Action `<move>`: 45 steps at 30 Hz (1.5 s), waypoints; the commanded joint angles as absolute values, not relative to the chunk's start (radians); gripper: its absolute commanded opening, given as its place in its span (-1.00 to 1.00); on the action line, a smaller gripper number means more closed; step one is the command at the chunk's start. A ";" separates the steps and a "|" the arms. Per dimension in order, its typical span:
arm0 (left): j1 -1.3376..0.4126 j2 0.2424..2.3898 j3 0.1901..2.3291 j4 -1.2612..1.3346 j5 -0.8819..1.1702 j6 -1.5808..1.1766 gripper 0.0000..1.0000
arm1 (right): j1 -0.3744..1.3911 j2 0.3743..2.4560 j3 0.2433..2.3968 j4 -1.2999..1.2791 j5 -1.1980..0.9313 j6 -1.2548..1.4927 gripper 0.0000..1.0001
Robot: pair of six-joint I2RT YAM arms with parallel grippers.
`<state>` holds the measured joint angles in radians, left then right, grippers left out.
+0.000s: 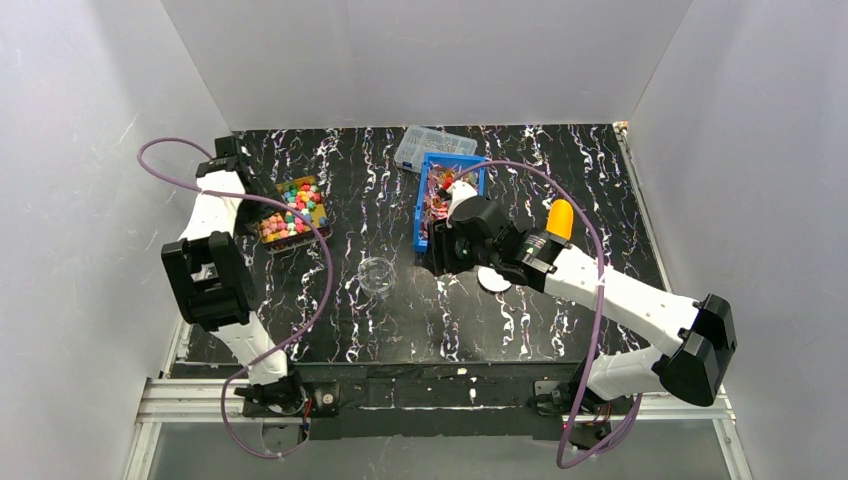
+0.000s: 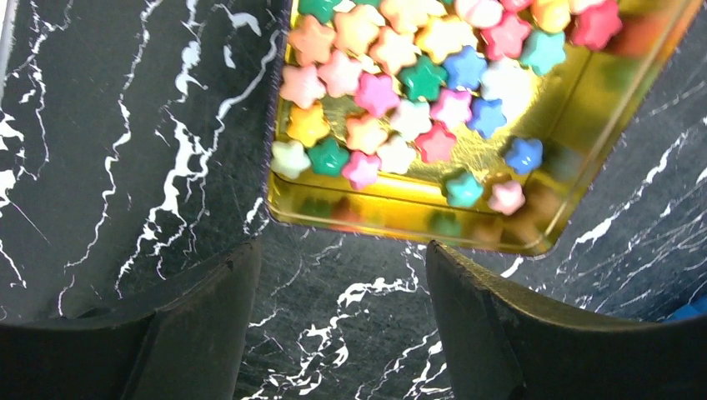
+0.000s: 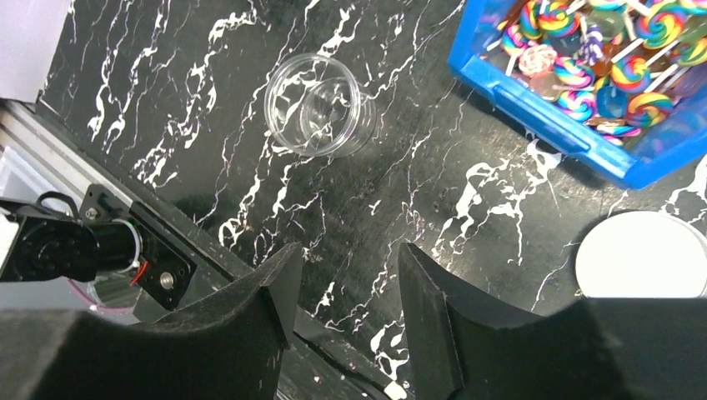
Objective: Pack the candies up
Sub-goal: Move the storage box to the center of the board.
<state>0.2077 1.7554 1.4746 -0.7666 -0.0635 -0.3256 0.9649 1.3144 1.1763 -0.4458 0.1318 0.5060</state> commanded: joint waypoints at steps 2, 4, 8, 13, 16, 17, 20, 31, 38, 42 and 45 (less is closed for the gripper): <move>0.275 1.780 1.555 -0.803 -0.028 -0.319 0.37 | 0.987 1.285 1.144 -0.372 0.089 0.525 0.10; 0.294 1.797 1.572 -0.809 -0.027 -0.313 0.33 | 0.993 1.287 1.136 -0.362 0.075 0.528 0.09; 0.308 1.826 1.600 -0.810 -0.035 -0.299 0.28 | 1.006 1.291 1.127 -0.346 0.056 0.528 0.08; 0.309 1.869 1.631 -0.810 -0.038 -0.287 0.17 | 1.012 1.290 1.124 -0.344 0.048 0.526 0.05; 0.310 1.898 1.646 -0.810 -0.036 -0.279 0.08 | 1.012 1.289 1.124 -0.345 0.047 0.522 0.04; 0.309 1.908 1.649 -0.810 -0.031 -0.277 0.05 | 1.012 1.290 1.124 -0.344 0.045 0.522 0.04; 0.310 1.938 1.653 -0.809 -0.013 -0.273 -0.07 | 1.014 1.292 1.121 -0.344 0.043 0.522 0.03; 0.309 1.982 1.602 -0.779 -0.004 -0.266 -0.54 | 1.014 1.303 1.093 -0.313 0.032 0.536 0.00; 0.307 1.979 1.580 -0.771 0.023 -0.258 -0.74 | 1.014 1.303 1.085 -0.313 0.037 0.535 -0.01; 0.298 1.972 1.565 -0.763 0.055 -0.253 -0.82 | 1.014 1.293 1.078 -0.313 0.038 0.541 -0.02; 0.274 1.961 1.560 -0.760 0.069 -0.242 -0.88 | 1.015 1.282 1.071 -0.315 0.044 0.543 -0.03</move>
